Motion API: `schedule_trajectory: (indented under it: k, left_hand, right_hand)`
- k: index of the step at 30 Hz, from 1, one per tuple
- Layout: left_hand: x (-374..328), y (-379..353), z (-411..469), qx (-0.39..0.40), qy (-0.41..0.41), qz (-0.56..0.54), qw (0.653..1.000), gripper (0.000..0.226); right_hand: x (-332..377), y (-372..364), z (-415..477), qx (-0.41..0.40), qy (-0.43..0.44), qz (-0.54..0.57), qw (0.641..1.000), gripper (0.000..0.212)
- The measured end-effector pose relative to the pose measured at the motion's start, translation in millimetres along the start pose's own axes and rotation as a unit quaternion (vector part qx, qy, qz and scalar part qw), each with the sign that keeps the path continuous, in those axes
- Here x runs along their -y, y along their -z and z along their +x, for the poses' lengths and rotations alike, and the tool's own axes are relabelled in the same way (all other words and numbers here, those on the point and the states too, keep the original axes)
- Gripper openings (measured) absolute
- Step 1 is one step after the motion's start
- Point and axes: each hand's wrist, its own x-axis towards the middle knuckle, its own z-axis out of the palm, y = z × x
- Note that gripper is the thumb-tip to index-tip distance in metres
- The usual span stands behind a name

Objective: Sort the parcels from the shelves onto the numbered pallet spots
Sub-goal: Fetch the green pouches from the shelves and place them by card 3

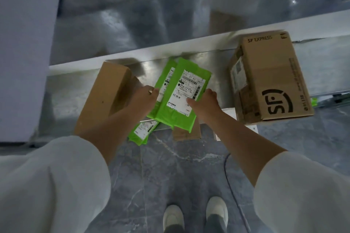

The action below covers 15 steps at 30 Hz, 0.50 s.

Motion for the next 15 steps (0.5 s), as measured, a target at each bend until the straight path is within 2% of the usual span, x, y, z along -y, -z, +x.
schedule_trajectory:
  k: [5,10,13,15]
  left_hand:
    - [-0.2,-19.5,-15.0,-0.002,-0.027,-0.018,0.999,0.035]
    - [5.5,-26.6,-27.1,-0.008,-0.004,-0.045,0.999,0.035]
    - [5.1,-25.6,-36.0,0.001,0.021,-0.104,0.994,0.043]
    - [7.1,-27.0,-43.1,0.005,0.058,-0.179,0.982,0.031]
  right_hand:
    - [3.4,-13.0,-6.7,0.02,0.014,-0.006,1.0,0.065]
    - [4.6,-20.7,-13.5,0.02,-0.004,-0.021,1.0,0.069]
    - [0.6,-18.0,-19.0,0.053,-0.008,0.005,0.999,0.068]
    - [-3.3,-14.6,-23.1,0.065,-0.01,0.027,0.997,0.066]
